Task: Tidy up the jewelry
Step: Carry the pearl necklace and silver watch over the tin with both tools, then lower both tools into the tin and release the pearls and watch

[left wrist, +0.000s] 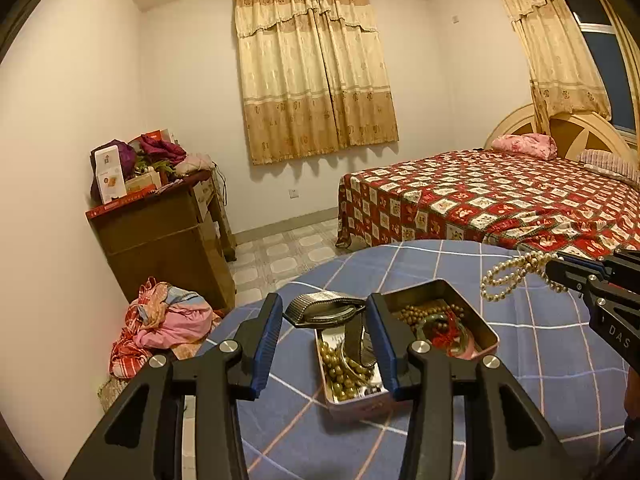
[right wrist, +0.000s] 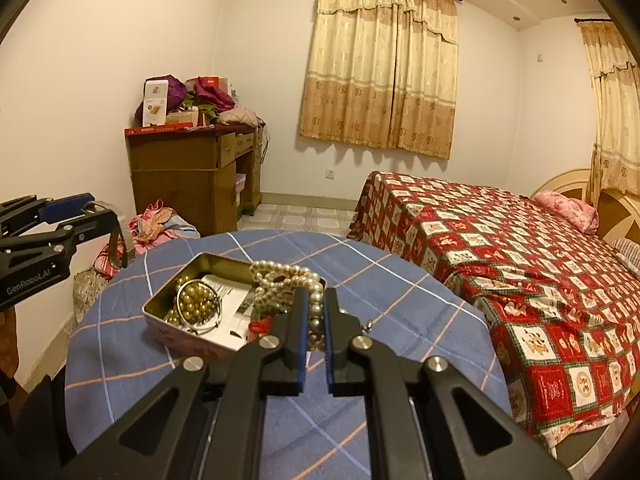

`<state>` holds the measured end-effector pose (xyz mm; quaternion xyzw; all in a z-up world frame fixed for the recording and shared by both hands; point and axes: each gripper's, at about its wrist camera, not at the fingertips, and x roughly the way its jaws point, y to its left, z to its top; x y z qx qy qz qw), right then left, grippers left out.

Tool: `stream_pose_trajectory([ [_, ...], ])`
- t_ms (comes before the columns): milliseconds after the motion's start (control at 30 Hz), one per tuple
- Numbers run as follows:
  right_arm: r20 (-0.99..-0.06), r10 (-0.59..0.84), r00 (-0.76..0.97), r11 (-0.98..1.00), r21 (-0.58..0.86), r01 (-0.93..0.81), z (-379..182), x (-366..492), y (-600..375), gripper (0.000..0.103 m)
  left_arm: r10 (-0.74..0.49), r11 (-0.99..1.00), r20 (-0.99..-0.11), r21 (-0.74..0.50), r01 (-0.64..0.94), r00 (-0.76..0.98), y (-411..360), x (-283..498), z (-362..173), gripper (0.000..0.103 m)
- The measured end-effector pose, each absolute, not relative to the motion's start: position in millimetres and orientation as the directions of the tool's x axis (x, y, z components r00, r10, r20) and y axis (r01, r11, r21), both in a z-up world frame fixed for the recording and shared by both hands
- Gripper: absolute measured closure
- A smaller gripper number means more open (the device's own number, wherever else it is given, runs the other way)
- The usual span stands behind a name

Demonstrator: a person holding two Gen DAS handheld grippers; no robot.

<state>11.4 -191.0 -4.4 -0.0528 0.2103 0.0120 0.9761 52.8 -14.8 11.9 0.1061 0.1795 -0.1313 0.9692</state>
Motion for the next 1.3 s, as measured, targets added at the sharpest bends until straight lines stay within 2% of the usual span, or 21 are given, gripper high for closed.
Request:
stream_pose_trajectory([
  [400,-0.416,-0.006,0.909,0.993,-0.11,-0.044,0.4,31.4,-188.4,0.094,-0.205,0.942,-0.379,0.173,0.287,0.902,-20.2,76.5,13.6,0.059],
  [1300,-0.5,-0.02,0.866,0.989,-0.137,-0.056,-15.4,85.7,-177.8,0.094,-0.202,0.925,-0.442,0.208,0.319,0.874,-46.3,132.7,-7.1,0.059],
])
